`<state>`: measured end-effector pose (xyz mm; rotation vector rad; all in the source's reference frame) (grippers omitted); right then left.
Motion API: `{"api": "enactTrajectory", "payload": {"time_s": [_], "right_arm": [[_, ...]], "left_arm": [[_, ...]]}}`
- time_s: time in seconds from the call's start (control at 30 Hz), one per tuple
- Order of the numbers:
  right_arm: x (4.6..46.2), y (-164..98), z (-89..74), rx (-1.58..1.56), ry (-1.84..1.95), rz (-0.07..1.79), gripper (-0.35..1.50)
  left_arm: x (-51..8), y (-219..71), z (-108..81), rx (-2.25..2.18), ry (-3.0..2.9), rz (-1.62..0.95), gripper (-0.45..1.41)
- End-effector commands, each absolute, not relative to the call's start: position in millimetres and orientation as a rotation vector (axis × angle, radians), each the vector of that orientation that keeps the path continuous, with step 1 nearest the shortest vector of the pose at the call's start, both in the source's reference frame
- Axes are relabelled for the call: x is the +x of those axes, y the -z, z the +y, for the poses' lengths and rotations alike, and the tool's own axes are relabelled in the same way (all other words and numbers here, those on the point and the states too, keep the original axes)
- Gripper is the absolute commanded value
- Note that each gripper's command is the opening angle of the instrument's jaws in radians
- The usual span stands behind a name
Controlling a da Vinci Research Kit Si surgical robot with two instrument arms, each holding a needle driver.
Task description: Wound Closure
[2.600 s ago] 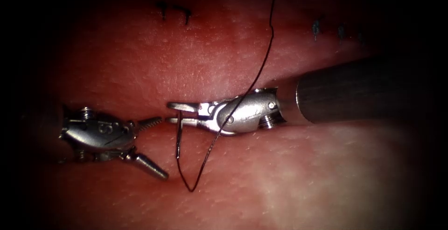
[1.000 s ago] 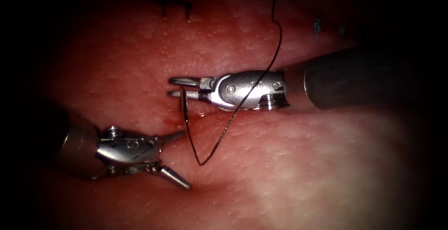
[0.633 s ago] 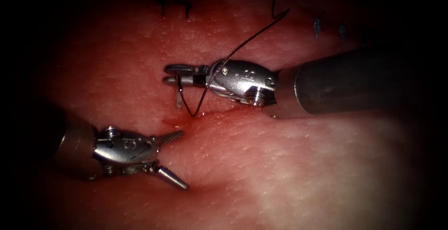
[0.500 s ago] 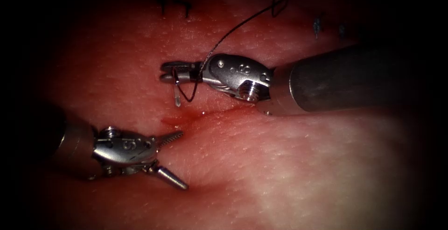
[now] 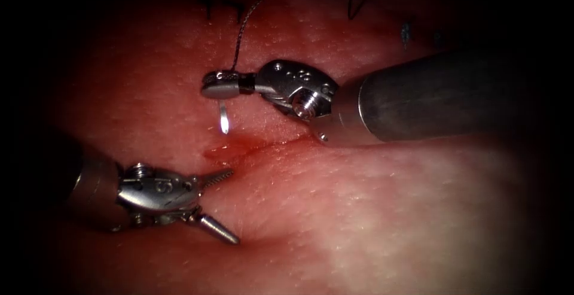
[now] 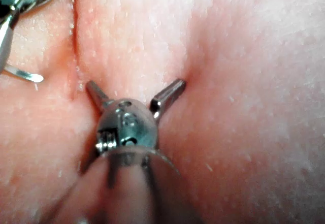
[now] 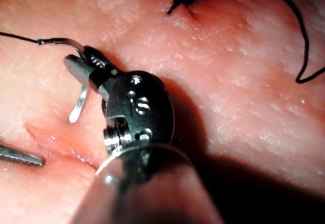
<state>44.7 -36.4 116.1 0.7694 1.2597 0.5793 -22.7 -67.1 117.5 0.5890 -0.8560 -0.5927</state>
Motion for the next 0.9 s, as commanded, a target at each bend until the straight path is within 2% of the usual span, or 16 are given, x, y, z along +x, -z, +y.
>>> {"api": "enactTrajectory", "payload": {"time_s": [0.03, 0.53, 0.9], "right_arm": [[45.6, -116.4, -36.3, 0.772, -0.589, 1.263, -0.35], [45.4, -115.0, -37.8, 0.937, -0.777, 1.179, -0.35], [44.9, -114.1, -41.0, 1.089, -0.796, 1.033, -0.35]], "left_arm": [[-23.1, -117.9, -68.2, 0.593, 0.594, -0.856, 0.92], [-23.0, -117.8, -68.1, 0.595, 0.593, -0.856, 0.92], [-22.4, -117.8, -67.8, 0.588, 0.594, -0.856, 0.94]]}}
